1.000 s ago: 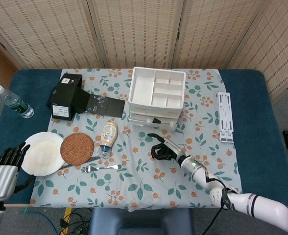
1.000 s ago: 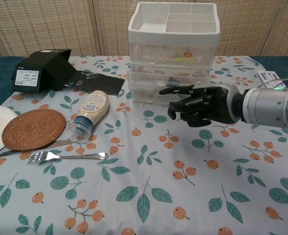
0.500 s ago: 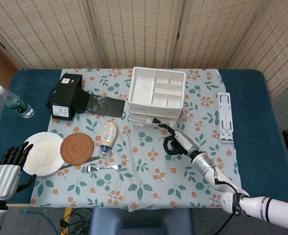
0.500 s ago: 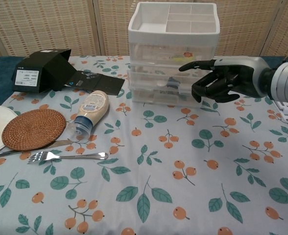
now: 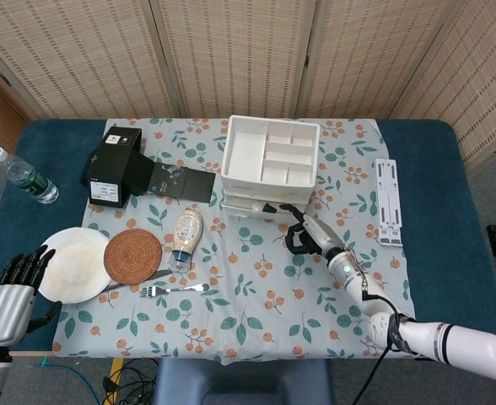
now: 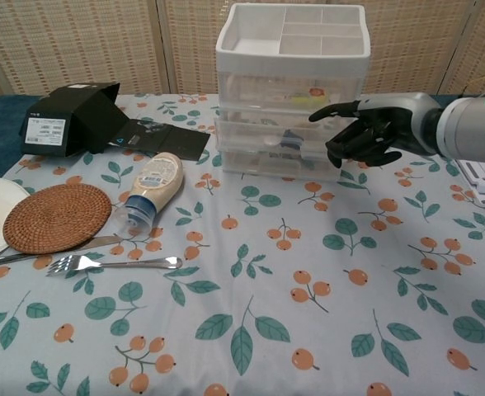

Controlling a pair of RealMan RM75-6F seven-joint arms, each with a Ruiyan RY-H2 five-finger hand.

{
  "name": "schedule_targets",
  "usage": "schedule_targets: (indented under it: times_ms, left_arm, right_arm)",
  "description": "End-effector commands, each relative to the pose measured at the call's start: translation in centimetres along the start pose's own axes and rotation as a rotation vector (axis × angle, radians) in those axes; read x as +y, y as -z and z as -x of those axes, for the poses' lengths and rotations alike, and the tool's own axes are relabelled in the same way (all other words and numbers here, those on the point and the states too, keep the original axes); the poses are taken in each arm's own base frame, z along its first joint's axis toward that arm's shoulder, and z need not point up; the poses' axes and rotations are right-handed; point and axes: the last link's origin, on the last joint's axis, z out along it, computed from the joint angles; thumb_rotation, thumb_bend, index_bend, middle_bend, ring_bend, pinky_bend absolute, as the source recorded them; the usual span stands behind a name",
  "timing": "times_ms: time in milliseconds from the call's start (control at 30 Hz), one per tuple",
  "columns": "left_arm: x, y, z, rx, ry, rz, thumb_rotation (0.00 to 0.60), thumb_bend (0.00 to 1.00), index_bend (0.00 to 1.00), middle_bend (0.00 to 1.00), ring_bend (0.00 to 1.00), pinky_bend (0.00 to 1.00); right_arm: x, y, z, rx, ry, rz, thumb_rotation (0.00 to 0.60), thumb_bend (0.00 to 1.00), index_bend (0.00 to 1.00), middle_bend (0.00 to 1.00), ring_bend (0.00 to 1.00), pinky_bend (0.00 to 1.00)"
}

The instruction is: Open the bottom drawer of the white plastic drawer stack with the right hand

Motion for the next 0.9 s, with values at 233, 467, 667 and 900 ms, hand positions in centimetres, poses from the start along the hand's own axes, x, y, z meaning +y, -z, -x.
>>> schedule_targets:
  times_ms: [233,467,667,900]
  left_arm:
    - [0.0,0.0,-0.1,0.0,0.0,-0.003,0.6,0.26,0.06,0.07,0.11,0.09]
    - [0.0,0.0,-0.2,0.004,0.001,0.0,0.6,0.25,0.06,0.07,0.11,0.09]
    - [0.2,-0.1,-0.2,0.005,0.001,0.004,0.6,0.26,0.06,0.07,0.11,0.09]
    - [0.2,-0.1,-0.2,0.004,0.0,0.005,0.6,0.25,0.07,0.07,0.11,0.09]
  right_arm:
    - [-0.3,-1.0,0.0,-0.011,0.048,0.029,0.6,0.61,0.12,0.68,0.95,1.0]
    - [-0.2,-0.8,0.2,-0.04,0.062,0.041,0.6,0.62,0.19,0.68,0.95,1.0]
    - [-0.1,-0.2,0.3,-0.057,0.075,0.042,0.6,0.63,0.23,0.69,0.96,1.0]
    - [-0.1,0.9,0.8,-0.095,0.077,0.029,0.6,0.63,0.23,0.69,0.96,1.0]
